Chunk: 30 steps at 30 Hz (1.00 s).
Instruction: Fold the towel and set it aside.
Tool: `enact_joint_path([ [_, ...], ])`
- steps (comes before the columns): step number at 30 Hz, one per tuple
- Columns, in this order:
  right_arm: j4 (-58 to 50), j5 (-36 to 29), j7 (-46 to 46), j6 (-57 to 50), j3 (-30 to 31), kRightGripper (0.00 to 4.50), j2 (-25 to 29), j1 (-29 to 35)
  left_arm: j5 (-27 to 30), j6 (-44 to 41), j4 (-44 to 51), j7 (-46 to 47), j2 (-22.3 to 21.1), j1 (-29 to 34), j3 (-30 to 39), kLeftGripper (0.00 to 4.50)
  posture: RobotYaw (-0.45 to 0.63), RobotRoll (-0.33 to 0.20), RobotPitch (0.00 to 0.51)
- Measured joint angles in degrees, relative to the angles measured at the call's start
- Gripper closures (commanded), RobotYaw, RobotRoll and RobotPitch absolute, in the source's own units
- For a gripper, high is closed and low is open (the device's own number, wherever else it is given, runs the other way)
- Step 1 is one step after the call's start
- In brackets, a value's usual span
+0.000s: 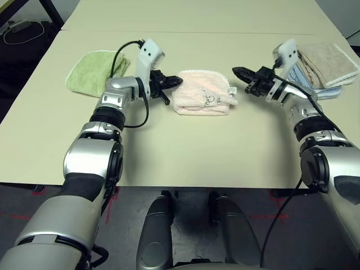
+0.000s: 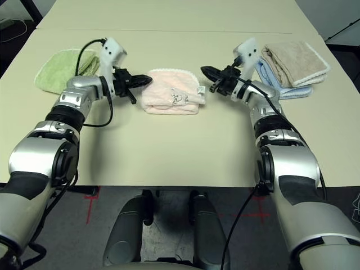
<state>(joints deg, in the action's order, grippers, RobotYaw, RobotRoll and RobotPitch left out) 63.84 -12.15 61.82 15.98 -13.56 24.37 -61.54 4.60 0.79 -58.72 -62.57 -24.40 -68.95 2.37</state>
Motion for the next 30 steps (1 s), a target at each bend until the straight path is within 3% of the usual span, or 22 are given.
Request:
enact_joint_path([
  [8, -5.6, -2.8, 8.4, -0.6, 0.0, 0.1, 1.4, 6.3, 2.3, -2.7, 11.2, -1.5, -1.4, 8.0, 0.4, 0.11, 0.01, 0.0, 0.209],
  [19, -4.0, -2.1, 18.0, 0.9, 2.5, 0.04, 5.9, 7.0, 2.2, -2.6, 16.8, -3.4, -4.6, 15.8, -1.3, 0.05, 0.03, 0.0, 0.201],
  [30, -1.6, -2.3, 22.8, 5.4, 3.0, 0.04, 9.5, 9.5, 2.3, -4.2, 20.0, -1.7, -6.0, 18.5, -1.2, 0.05, 0.02, 0.0, 0.203],
])
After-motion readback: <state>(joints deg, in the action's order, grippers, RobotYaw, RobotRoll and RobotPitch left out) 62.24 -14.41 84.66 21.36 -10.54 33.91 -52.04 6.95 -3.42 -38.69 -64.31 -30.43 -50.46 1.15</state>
